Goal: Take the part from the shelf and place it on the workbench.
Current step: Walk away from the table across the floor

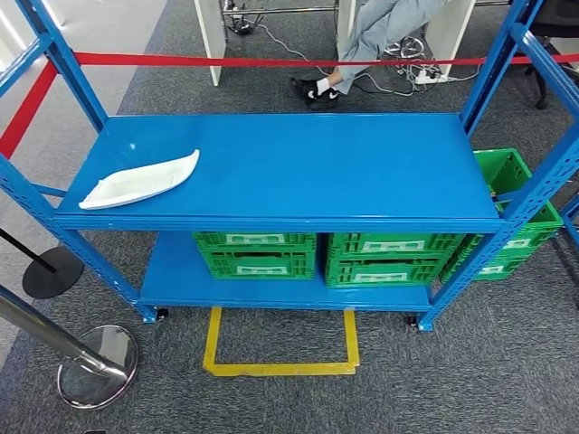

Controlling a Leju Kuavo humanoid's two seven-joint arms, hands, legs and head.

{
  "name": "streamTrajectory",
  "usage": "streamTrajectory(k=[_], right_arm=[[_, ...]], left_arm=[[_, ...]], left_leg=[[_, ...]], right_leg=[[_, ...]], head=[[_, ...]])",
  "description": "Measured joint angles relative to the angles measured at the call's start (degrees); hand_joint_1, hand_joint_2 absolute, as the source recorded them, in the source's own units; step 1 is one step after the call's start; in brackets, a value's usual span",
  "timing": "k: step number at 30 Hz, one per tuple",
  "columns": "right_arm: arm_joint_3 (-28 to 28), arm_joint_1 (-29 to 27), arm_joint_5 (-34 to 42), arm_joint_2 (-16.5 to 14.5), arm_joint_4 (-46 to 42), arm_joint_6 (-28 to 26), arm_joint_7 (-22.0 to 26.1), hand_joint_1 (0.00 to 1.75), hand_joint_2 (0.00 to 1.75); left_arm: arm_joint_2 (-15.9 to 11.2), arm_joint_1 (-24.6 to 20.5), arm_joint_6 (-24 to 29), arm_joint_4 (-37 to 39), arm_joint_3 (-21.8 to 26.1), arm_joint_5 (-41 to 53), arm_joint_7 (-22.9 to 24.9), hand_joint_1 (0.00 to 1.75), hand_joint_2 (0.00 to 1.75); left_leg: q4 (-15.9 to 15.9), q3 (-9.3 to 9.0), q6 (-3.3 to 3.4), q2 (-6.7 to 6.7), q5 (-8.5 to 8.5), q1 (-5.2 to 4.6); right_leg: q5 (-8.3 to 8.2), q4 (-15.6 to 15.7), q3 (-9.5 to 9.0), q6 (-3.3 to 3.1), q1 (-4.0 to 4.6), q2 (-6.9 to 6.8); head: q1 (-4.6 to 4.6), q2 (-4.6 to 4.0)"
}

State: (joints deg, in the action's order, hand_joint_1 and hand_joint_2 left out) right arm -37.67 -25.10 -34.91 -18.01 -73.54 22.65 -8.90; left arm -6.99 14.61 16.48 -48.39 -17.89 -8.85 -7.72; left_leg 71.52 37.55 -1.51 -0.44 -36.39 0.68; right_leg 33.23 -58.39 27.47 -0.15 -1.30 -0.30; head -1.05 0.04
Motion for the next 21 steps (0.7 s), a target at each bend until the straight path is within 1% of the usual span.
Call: streamTrajectory(k=[2,3,4,5,7,8,9,10,11,12,13,14,15,16,17,18,19,20,21], right_arm=[[0.04,0.02,0.28,0.01,0.02,-0.32,-0.04,0.0,0.0],[0.09,0.04,0.52,0.02,0.03,-0.51,-0.09,0.0,0.0],[0.18,0.05,0.76,0.04,0.03,-0.67,-0.18,0.0,0.0],[0.29,0.07,0.98,0.06,0.04,-0.79,-0.28,0.0,0.0],[0.56,0.15,1.19,0.14,0.05,-0.88,-0.45,0.0,0.0],[0.67,0.23,1.25,0.2,0.05,-0.91,-0.49,0.0,0.0],[0.77,0.33,1.27,0.27,0.07,-0.92,-0.51,0.0,0.0],[0.88,0.39,1.28,0.33,0.09,-0.92,-0.54,0.0,0.0],[0.97,0.4,1.31,0.37,0.14,-0.92,-0.57,0.0,0.0],[1.03,0.34,1.35,0.39,0.19,-0.93,-0.63,0.0,0.0],[1.09,0.24,1.43,0.43,0.23,-0.99,-0.72,0.0,0.0],[1.11,0.13,1.55,0.48,0.27,-1.07,-0.79,0.0,0.0],[1.13,0.05,1.68,0.52,0.3,-1.19,-0.88,0.0,0.0],[1.15,-0.01,1.81,0.57,0.31,-1.3,-0.96,0.0,0.0],[1.16,-0.1,1.97,0.64,0.33,-1.39,-1.03,0.0,0.0],[1.2,-0.21,2.13,0.71,0.39,-1.47,-1.16,0.0,0.0],[1.24,-0.32,2.3,0.77,0.45,-1.54,-1.3,0.0,0.0],[1.31,-0.41,2.53,0.82,0.46,-1.65,-1.46,0.0,0.0],[1.41,-0.44,2.76,0.84,0.48,-1.75,-1.64,0.0,0.0]], left_arm=[[-0.16,0.06,0.32,0.0,-0.32,-0.62,-0.01,0.0,0.0],[-0.27,0.03,0.56,0.0,-0.58,-1.05,-0.02,0.0,0.0],[-0.36,-0.01,0.82,-0.02,-0.85,-1.47,-0.04,0.0,0.0],[-0.43,-0.07,1.04,-0.03,-1.1,-1.81,-0.05,0.0,0.0],[-0.54,-0.13,1.31,-0.08,-1.52,-2.11,-0.1,0.0,0.0],[-0.57,-0.15,1.35,-0.09,-1.67,-2.16,-0.11,0.0,0.0],[-0.61,-0.22,1.37,-0.1,-1.83,-2.2,-0.11,0.0,0.0],[-0.62,-0.28,1.38,-0.11,-1.96,-2.25,-0.11,0.0,0.0],[-0.64,-0.37,1.39,-0.11,-2.09,-2.31,-0.11,0.0,0.0],[-0.67,-0.41,1.45,-0.11,-2.21,-2.46,-0.11,0.0,0.0],[-0.7,-0.4,1.54,-0.11,-2.37,-2.68,-0.13,0.0,0.0],[-0.74,-0.37,1.64,-0.11,-2.53,-2.92,-0.14,0.0,0.0],[-0.77,-0.36,1.78,-0.11,-2.69,-3.16,-0.15,0.0,0.0],[-0.79,-0.35,1.88,-0.11,-2.89,-3.39,-0.16,0.0,0.0],[-0.8,-0.39,1.97,-0.1,-3.1,-3.62,-0.17,0.0,0.0],[-0.83,-0.44,2.1,-0.09,-3.35,-3.91,-0.18,0.0,0.0],[-0.87,-0.49,2.25,-0.08,-3.6,-4.25,-0.2,0.0,0.0],[-0.96,-0.56,2.44,-0.08,-3.86,-4.62,-0.22,0.0,0.0],[-1.09,-0.6,2.66,-0.09,-4.13,-4.99,-0.27,0.0,0.0]], left_leg=[[-6.16,-0.76,0.09,0.47,5.58,-0.03],[-8.57,-1.1,0.31,0.75,7.56,-0.1],[-9.96,-1.33,0.62,0.96,8.72,-0.2],[-10.54,-1.46,1.03,1.03,8.93,-0.28],[-11.08,-2.7,2.01,0.68,8.74,-0.24],[-11.5,-3.5,2.5,0.53,8.63,-0.19],[-11.78,-4.33,2.94,0.4,8.41,-0.15],[-12.03,-4.92,3.29,0.35,8.05,-0.13],[-12.11,-5.4,3.55,0.27,7.59,-0.18],[-12.12,-5.9,3.7,0.15,7.03,-0.24],[-12.12,-6.53,3.76,-0.01,6.39,-0.33],[-12.12,-7.36,3.79,-0.15,5.67,-0.43],[-12.13,-8.36,3.78,-0.28,4.91,-0.53],[-12.15,-9.36,3.77,-0.37,4.12,-0.61],[-12.14,-10.25,3.72,-0.4,3.29,-0.68],[-12.15,-10.98,3.55,-0.51,2.51,-0.78],[-12.27,-11.52,3.26,-0.59,1.81,-0.85],[-12.26,-12.06,2.89,-0.64,1.44,-0.88],[-12.2,-12.55,2.49,-0.71,1.43,-0.9]], right_leg=[[1.4,0.01,-1.44,0.41,-0.12,-0.12],[2.06,0.12,-2.11,0.73,-0.09,-0.16],[2.57,0.41,-2.7,1.13,-0.03,-0.2],[2.73,0.52,-3.42,1.64,0.07,-0.19],[2.48,0.2,-4.41,2.49,0.07,-0.22],[2.22,-1.34,-4.13,2.74,0.05,-0.18],[2.37,-3.78,-2.83,2.81,0.03,-0.11],[3.05,-7.07,-0.64,2.81,0.03,0.0],[4.36,-10.56,2.04,2.79,0.09,0.08],[6.27,-13.31,4.74,2.81,0.15,0.13],[8.05,-14.81,6.95,2.81,0.22,0.15],[9.04,-14.82,8.47,2.73,0.3,0.16],[8.63,-13.42,9.26,2.55,0.42,0.17],[6.43,-10.94,9.51,2.19,0.59,0.17],[2.57,-8.21,9.6,1.67,0.83,0.21],[-0.68,-5.98,9.53,1.24,1.05,0.22],[-3.25,-4.56,9.22,0.87,1.25,0.27],[-4.56,-3.88,9.02,0.55,1.4,0.38],[-4.26,-3.5,8.33,0.37,1.42,0.5]], head=[[0.06,0.0],[0.14,0.0],[0.18,0.0],[0.2,0.0],[0.06,-0.01],[-0.06,-0.02],[-0.15,-0.02],[-0.3,-0.03],[-0.38,-0.03],[-0.41,-0.02],[-0.46,-0.02],[-0.46,-0.02],[-0.48,-0.02],[-0.51,-0.02],[-0.47,-0.02],[-0.44,-0.02],[-0.4,-0.02],[-0.33,-0.02],[-0.36,-0.02]])
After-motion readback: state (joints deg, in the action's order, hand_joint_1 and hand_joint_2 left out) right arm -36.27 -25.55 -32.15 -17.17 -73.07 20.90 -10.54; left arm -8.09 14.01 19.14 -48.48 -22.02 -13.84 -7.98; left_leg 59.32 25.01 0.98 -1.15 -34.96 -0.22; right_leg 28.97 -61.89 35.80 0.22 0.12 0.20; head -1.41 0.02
